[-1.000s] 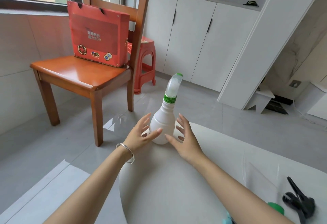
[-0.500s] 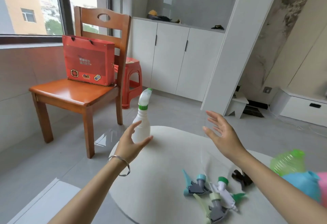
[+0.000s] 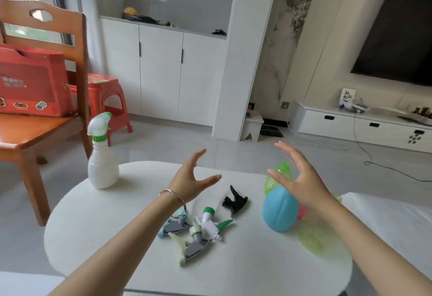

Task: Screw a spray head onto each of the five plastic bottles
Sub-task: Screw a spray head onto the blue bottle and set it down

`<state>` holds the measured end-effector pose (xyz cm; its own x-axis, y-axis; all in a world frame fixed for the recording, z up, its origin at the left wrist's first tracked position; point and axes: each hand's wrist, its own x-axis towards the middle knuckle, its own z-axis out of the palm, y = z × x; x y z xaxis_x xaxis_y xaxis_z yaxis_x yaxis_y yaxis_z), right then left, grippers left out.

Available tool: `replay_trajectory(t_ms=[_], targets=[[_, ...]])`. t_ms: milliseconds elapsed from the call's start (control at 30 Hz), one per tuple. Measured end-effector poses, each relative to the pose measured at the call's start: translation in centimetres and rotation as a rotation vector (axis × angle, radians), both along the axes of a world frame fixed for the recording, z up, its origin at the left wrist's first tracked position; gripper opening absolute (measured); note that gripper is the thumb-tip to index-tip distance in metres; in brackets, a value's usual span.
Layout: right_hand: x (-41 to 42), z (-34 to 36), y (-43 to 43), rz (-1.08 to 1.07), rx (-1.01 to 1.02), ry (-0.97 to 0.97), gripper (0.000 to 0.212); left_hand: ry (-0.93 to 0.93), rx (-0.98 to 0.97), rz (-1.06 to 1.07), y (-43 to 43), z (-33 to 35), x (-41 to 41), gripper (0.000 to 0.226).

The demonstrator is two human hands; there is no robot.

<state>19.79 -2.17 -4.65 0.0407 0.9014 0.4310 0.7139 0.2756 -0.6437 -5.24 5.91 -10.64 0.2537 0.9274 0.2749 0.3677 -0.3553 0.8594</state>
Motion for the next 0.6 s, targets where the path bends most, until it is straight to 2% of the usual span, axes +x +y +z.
replay_trajectory(t_ms=[133, 267, 367, 600], targets=[[2.9, -3.4, -0.7, -0.106, -0.037, -0.007, 0.062, 0.024, -0.071, -0.090, -0.8, -1.7, 5.0, 0.083], [4.4, -6.4, 0.0, -0.090, -0.143, 0.213, 0.067, 0.029, -0.153, -0.151, -1.1, -3.5, 9.3, 0.084], [4.9, -7.9, 0.6, -0.114, -0.186, 0.283, 0.072, 0.044, -0.210, -0.191, -1.3, -4.8, 11.8, 0.085], [5.2, -10.2, 1.2, -0.195, -0.303, 0.256, 0.076, 0.095, -0.282, -0.243, -1.4, -7.7, 15.1, 0.089]])
